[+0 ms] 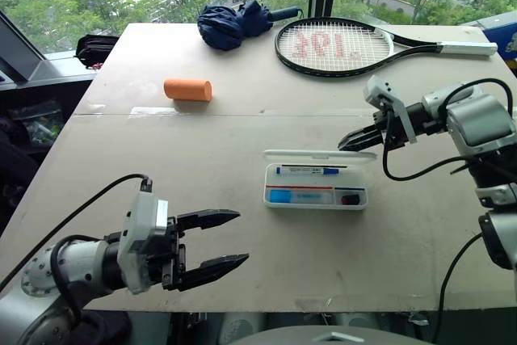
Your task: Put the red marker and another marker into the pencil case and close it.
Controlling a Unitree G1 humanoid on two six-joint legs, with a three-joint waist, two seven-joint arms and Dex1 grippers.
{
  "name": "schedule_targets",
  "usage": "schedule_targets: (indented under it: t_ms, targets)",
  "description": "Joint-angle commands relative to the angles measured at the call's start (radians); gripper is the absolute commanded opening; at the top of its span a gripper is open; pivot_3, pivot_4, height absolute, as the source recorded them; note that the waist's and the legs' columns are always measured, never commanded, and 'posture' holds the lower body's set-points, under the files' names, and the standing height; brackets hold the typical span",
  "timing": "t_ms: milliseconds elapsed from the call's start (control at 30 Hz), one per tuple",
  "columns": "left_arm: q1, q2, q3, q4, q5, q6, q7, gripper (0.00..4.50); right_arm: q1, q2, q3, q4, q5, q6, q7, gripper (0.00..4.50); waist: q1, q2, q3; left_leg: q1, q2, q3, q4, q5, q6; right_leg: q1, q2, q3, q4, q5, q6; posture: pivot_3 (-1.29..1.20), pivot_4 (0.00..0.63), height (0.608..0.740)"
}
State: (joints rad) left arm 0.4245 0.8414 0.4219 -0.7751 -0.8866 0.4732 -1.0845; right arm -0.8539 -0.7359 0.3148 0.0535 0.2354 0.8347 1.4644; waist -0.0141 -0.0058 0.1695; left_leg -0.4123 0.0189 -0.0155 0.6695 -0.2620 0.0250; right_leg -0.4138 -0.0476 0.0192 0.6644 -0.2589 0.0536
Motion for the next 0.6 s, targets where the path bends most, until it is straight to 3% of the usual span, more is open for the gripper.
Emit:
schedule_targets:
  t_ms: [33, 133, 200, 300, 400, 500, 600]
  targets:
    - [-0.040, 0.026, -0.006, 0.010, -0.011, -0.007, -0.033, 3.41, 0.175, 0.021, 0.099, -0.213, -0.081, -0.017, -0.168, 0.05, 0.002, -0.003, -0.003, 0.001, 0.000, -0.002, 0.000, 0.000, 0.000, 0.001, 0.001, -0.002, 0.000, 0.000, 0.000, 0.00, 0.150, 0.732]
    - [-0.064, 0.035, -0.019, 0.021, -0.013, 0.002, -0.040, 3.41, 0.277, 0.023, 0.149, -0.248, -0.167, -0.082, -0.278, 0.05, 0.000, -0.001, -0.005, 0.001, 0.000, -0.001, 0.001, 0.000, 0.000, 0.001, 0.001, -0.001, 0.001, 0.000, 0.000, 0.00, 0.150, 0.732]
    - [-0.074, 0.042, -0.032, 0.025, -0.012, 0.008, -0.045, 3.41, 0.349, 0.009, 0.148, -0.265, -0.212, -0.151, -0.341, 0.05, 0.000, -0.006, -0.010, 0.006, 0.000, 0.000, 0.000, 0.000, 0.000, 0.005, 0.001, 0.000, 0.000, 0.000, 0.000, 0.00, 0.150, 0.732]
    - [-0.087, 0.044, -0.047, 0.027, 0.006, 0.015, -0.023, 3.41, 0.509, 0.074, -0.069, -0.392, -0.097, -0.315, -0.436, 0.05, 0.008, -0.015, -0.016, 0.021, 0.001, 0.000, -0.003, 0.000, 0.000, 0.020, 0.001, 0.000, -0.004, -0.002, -0.003, 0.00, 0.150, 0.732]
    - [-0.087, 0.048, -0.049, 0.034, 0.028, 0.024, -0.005, 3.41, 0.712, 0.100, -0.298, -0.545, 0.043, -0.441, -0.444, 0.05, 0.017, -0.011, -0.014, 0.018, 0.000, -0.002, -0.002, 0.000, 0.000, 0.019, 0.001, -0.001, -0.003, -0.003, -0.003, 0.00, 0.150, 0.732]
    - [-0.083, 0.043, -0.042, 0.048, 0.031, 0.032, 0.009, 3.41, 0.932, 0.056, -0.445, -0.620, 0.093, -0.486, -0.414, 0.88, 0.026, -0.010, -0.013, 0.016, -0.001, 0.000, -0.001, 0.000, 0.000, 0.018, 0.000, 0.001, -0.003, -0.001, 0.000, 0.00, 0.150, 0.732]
    - [-0.058, 0.038, -0.034, 0.077, 0.062, 0.021, 0.001, 3.41, 1.147, 0.064, -0.633, -0.676, 0.157, -0.529, -0.408, 2.21, 0.027, -0.010, -0.013, 0.016, 0.000, -0.001, -0.001, 0.000, 0.000, 0.018, 0.000, 0.000, -0.004, -0.001, 0.000, 0.00, 0.150, 0.732]
